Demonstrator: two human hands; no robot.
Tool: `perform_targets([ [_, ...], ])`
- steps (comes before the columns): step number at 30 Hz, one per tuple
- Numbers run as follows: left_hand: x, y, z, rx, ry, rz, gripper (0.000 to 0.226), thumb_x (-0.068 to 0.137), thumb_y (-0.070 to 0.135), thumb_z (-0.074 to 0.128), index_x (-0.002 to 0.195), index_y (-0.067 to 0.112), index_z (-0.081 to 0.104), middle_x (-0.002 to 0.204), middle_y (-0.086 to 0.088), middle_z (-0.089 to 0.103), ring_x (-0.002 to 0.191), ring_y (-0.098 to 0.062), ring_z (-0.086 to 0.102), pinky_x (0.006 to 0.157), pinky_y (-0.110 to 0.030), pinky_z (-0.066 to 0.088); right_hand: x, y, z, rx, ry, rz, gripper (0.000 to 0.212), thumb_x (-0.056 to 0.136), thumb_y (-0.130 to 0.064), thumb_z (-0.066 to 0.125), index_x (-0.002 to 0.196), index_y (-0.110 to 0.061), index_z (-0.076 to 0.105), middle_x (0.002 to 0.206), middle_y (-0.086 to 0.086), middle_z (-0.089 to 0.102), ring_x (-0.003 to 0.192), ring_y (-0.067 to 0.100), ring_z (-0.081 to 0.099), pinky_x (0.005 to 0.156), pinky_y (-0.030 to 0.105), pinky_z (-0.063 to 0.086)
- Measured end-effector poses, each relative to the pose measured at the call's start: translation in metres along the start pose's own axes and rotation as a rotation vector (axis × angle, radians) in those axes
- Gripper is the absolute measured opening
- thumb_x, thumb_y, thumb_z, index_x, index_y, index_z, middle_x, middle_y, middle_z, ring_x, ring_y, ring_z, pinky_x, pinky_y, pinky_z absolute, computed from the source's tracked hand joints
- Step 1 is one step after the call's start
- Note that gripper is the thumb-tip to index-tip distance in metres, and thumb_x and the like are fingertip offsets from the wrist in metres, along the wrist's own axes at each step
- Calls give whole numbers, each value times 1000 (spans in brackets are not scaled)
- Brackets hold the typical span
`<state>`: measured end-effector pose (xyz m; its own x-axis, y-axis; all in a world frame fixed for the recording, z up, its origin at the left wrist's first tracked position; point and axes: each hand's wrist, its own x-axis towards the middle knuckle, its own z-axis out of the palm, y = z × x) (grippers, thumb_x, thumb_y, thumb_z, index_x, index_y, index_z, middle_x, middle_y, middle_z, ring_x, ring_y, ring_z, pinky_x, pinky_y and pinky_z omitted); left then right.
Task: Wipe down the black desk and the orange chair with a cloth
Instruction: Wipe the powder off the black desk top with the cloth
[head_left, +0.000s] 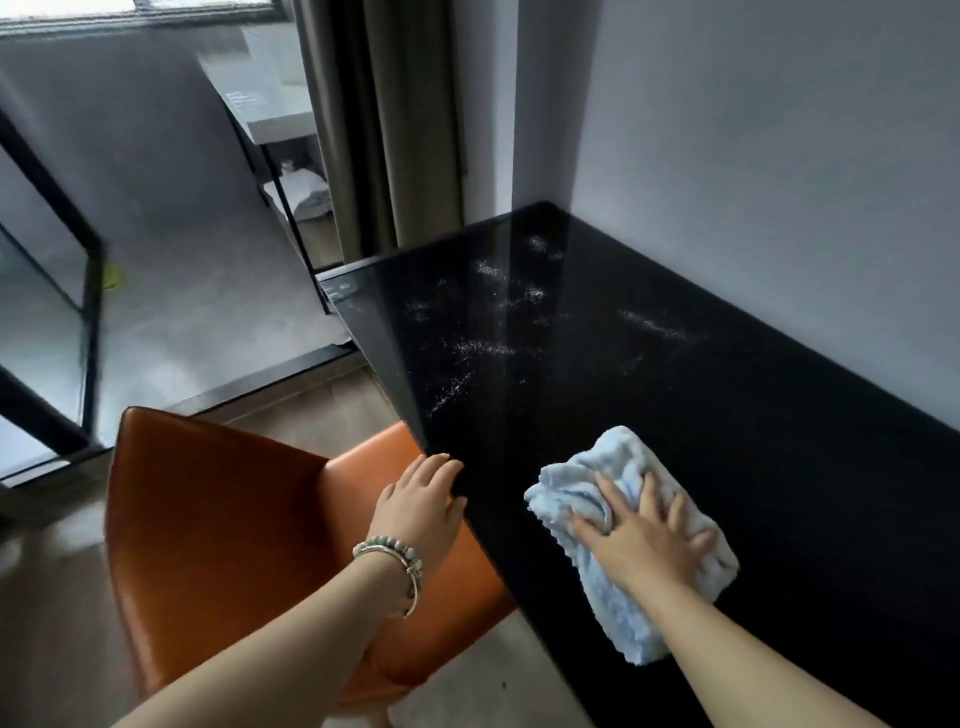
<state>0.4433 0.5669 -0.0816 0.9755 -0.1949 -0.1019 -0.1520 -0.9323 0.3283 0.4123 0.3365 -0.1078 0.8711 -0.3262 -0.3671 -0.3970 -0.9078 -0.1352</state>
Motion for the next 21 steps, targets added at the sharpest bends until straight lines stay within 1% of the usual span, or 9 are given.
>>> perform_targets([
  [4,42,-6,5,9,-39,57,48,97,35,38,142,30,26,152,12,20,143,-12,10,112,-32,19,12,-22,11,-70,128,-12,56,88,-58,27,141,-52,9,157,-1,0,140,30,5,105,53,17],
  [6,64,-5,6,9,-53,127,48,96,36,38,142,30,26,152,13,20,143,-11,9,112,-31,18,16,-34,14,-71,193,-61,55,85,-59,32,137,-50,19,154,-6,14,135,24,14,101,48,20],
  [9,92,-6,2,15,-76,217,49,96,38,38,143,30,24,153,13,18,143,-10,7,113,-31,16,28,-32,8,-137,215,-119,58,83,-63,31,138,-49,19,153,-11,19,137,20,16,102,46,18],
  [11,110,-9,-1,38,-94,281,50,97,39,36,144,31,22,153,14,15,143,-9,4,114,-32,14,45,-12,-5,-93,211,34,56,86,-58,33,139,-50,13,154,-11,16,138,20,14,105,48,18],
  [13,127,-9,-1,70,-114,325,51,97,40,35,145,30,19,154,14,12,144,-9,1,115,-33,11,58,16,-26,66,200,365,59,89,-58,28,142,-46,6,154,-9,16,136,23,18,105,51,24],
  [15,141,-4,1,141,-159,360,56,97,43,32,147,28,13,155,13,6,144,-11,-3,116,-38,5,60,27,-36,232,241,577,62,87,-63,20,143,-41,12,151,-7,26,134,24,25,102,52,29],
  [16,146,0,4,184,-190,366,60,96,46,31,148,27,9,156,12,2,144,-12,-6,116,-42,0,57,19,-34,252,270,579,61,86,-66,20,141,-41,20,148,-8,31,132,24,28,101,52,29],
  [18,155,9,10,237,-236,372,68,94,53,31,148,24,2,156,10,-6,143,-14,-10,114,-47,-6,46,-14,-20,192,278,436,54,86,-64,22,136,-47,27,148,-13,29,134,21,24,104,52,24],
  [21,171,23,18,256,-244,422,75,90,58,33,148,24,0,156,10,-11,143,-15,-13,113,-50,-8,44,-40,0,-8,187,27,60,80,-65,34,137,-49,21,152,-21,14,138,16,6,104,47,11],
])
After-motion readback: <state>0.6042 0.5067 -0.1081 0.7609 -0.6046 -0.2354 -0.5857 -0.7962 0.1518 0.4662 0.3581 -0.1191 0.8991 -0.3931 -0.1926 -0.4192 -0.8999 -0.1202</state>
